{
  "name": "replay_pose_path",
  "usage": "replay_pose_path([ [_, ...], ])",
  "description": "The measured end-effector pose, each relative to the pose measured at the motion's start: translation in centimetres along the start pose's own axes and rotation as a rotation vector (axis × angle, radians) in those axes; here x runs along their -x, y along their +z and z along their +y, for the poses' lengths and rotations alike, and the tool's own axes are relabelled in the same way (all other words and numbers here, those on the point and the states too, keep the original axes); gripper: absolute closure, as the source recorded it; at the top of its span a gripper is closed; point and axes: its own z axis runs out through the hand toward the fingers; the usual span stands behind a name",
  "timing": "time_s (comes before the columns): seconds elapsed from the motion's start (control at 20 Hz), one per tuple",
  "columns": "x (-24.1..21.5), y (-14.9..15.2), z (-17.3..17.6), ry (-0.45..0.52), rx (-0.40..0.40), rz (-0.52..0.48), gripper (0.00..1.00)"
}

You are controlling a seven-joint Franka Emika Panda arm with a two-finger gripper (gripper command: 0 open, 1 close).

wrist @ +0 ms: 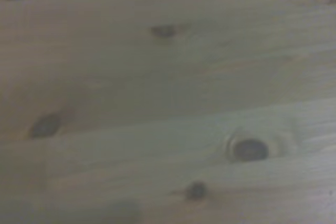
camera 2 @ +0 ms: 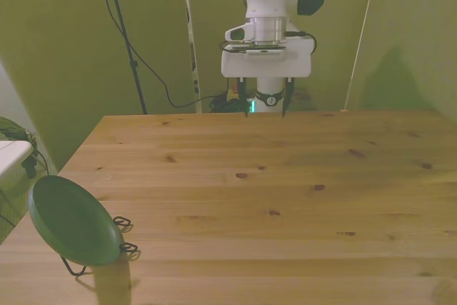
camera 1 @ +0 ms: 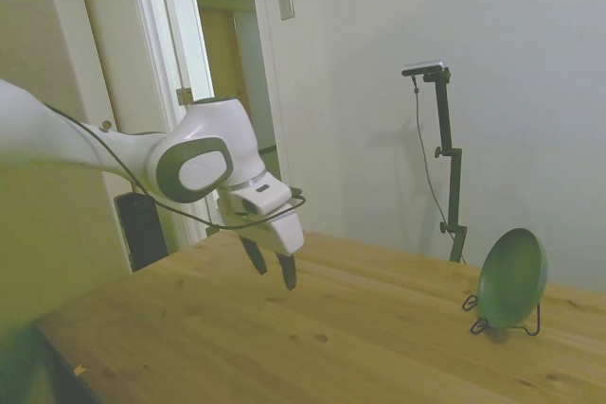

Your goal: Unload the plate

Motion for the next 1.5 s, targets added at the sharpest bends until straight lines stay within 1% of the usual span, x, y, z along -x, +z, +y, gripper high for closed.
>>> replay_pose_path([
  [0.3,-9.7,0.9,0.4,0.098,0.023,0.065,0.0],
  [0.4,-11.0,1.3,0.0,0.107,0.032,0.067,0.0],
  [0.45,-10.9,0.6,-0.9,0.096,0.042,0.053,0.0],
  [0.55,-11.0,0.6,-1.0,0.099,0.04,0.056,0.0],
  [0.7,-12.2,0.6,-1.9,0.13,0.027,0.081,0.0],
  [0.9,-16.5,1.1,-2.9,0.186,0.018,0.144,0.0],
  [1.1,-21.0,0.0,-3.7,0.22,0.018,0.218,0.0],
  [1.3,-24.7,-0.3,-3.2,0.242,0.059,0.278,0.0],
  [1.5,-28.5,-0.6,-1.4,0.275,0.104,0.34,0.0],
])
